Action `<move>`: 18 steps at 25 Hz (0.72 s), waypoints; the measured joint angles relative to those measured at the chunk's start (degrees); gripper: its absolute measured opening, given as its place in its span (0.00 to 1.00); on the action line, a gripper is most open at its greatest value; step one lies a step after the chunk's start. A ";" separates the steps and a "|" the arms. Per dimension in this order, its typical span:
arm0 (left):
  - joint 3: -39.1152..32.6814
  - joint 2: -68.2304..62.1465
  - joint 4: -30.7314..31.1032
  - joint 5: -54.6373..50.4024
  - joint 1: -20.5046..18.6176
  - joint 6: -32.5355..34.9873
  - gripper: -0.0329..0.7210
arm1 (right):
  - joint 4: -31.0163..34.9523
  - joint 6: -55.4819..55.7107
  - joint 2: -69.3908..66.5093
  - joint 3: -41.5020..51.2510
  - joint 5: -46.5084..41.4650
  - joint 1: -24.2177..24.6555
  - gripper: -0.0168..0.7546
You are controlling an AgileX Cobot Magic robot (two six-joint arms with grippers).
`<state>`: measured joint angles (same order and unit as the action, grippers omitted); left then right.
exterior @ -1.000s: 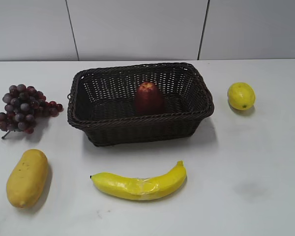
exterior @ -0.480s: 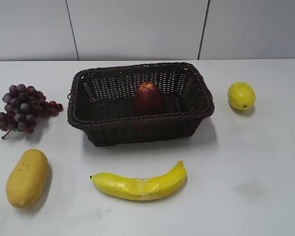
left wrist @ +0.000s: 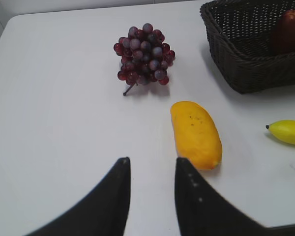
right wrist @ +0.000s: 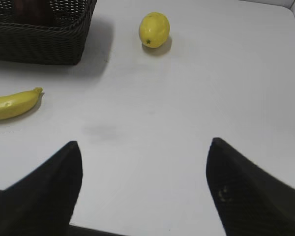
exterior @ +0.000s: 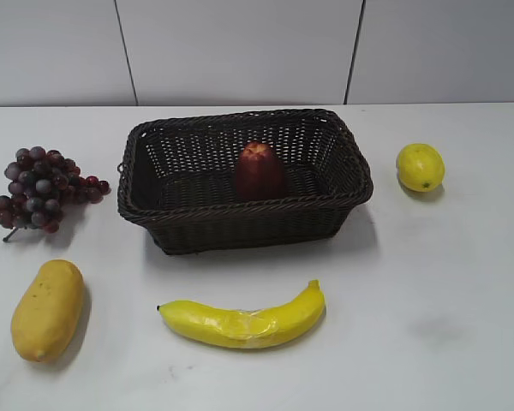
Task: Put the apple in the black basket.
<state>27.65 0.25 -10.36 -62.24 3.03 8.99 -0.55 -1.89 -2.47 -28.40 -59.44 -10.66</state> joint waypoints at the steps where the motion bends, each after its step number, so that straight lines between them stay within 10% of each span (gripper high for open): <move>1: 0.00 0.00 0.00 0.00 0.00 0.00 0.36 | 0.00 -0.06 0.23 0.00 0.02 0.00 0.79; 18: 0.00 0.00 -0.06 0.00 0.00 0.00 0.36 | 0.05 -0.01 2.59 0.00 0.02 9.42 0.79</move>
<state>27.65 0.25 -10.42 -62.24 3.03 8.99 -0.50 -1.90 0.12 -28.40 -59.42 -1.24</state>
